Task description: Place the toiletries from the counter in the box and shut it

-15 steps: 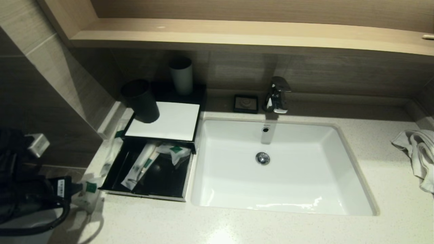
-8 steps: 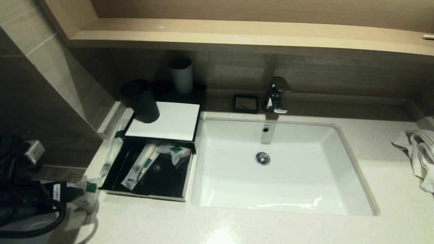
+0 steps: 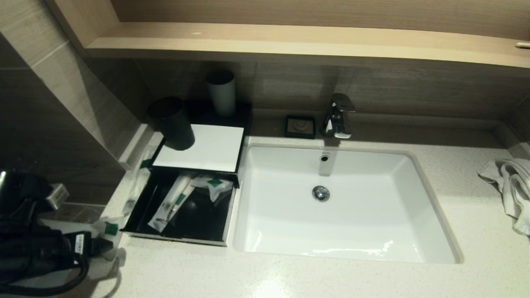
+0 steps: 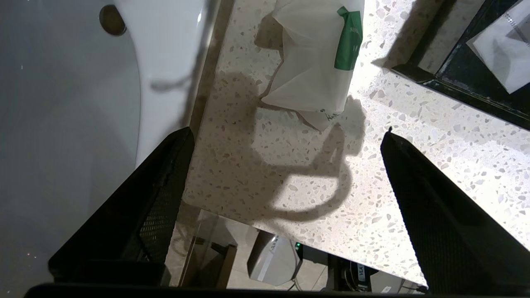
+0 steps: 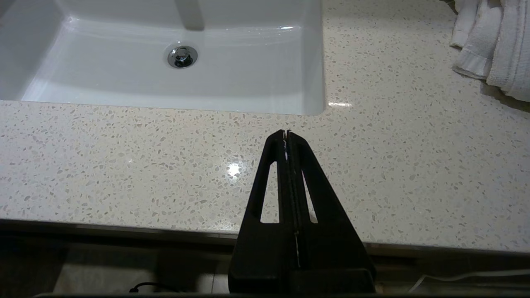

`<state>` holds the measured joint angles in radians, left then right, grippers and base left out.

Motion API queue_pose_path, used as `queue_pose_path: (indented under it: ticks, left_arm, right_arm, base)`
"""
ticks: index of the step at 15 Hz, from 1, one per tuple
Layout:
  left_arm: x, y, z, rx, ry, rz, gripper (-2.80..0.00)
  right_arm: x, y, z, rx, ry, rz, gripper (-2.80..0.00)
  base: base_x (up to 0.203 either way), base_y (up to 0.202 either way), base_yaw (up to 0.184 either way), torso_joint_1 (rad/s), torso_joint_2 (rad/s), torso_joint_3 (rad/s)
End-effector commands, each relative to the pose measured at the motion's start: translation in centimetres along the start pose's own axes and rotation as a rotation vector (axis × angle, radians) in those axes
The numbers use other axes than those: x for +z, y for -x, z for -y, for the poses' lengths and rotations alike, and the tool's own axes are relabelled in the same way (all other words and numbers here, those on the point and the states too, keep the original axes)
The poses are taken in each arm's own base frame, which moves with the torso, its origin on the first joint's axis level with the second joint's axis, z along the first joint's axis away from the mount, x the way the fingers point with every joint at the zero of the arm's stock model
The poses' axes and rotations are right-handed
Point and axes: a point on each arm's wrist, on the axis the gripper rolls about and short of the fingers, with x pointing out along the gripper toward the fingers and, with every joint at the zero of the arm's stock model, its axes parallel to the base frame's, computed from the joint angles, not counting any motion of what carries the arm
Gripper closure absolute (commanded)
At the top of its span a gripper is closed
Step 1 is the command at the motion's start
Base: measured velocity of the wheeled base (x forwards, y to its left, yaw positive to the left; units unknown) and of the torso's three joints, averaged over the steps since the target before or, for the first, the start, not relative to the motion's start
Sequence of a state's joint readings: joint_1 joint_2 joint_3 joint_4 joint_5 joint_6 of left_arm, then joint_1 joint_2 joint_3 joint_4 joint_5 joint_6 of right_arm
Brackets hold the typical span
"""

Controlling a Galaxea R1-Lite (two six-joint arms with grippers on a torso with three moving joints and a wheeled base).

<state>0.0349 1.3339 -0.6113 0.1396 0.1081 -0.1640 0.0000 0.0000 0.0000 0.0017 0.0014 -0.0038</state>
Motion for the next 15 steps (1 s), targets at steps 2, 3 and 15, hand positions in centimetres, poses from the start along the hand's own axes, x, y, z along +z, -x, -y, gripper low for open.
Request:
queue_pose_path:
  ticks: [2,3,15]
  left_arm:
    - [0.0,-1.0,0.1,0.005,-0.001,-0.024,-2.80]
    - [0.1,-1.3,0.1,0.006,-0.001,-0.027,-2.80]
    - [0.6,-3.2,0.4,0.009,0.002,-0.020,-2.80]
  right_arm:
    - [0.0,0.0,0.0,0.000,0.001,0.000,0.00]
    - [0.0,0.0,0.0,0.000,0.001,0.000,0.00]
    - [0.0,0.0,0.0,0.000,0.001,0.000,0.00]
  base:
    - [0.000,0.000,0.000,0.000,0.00,0.000]
    - [0.000,0.000,0.000,0.000,0.00,0.000]
    - [0.000,0.000,0.000,0.000,0.00,0.000]
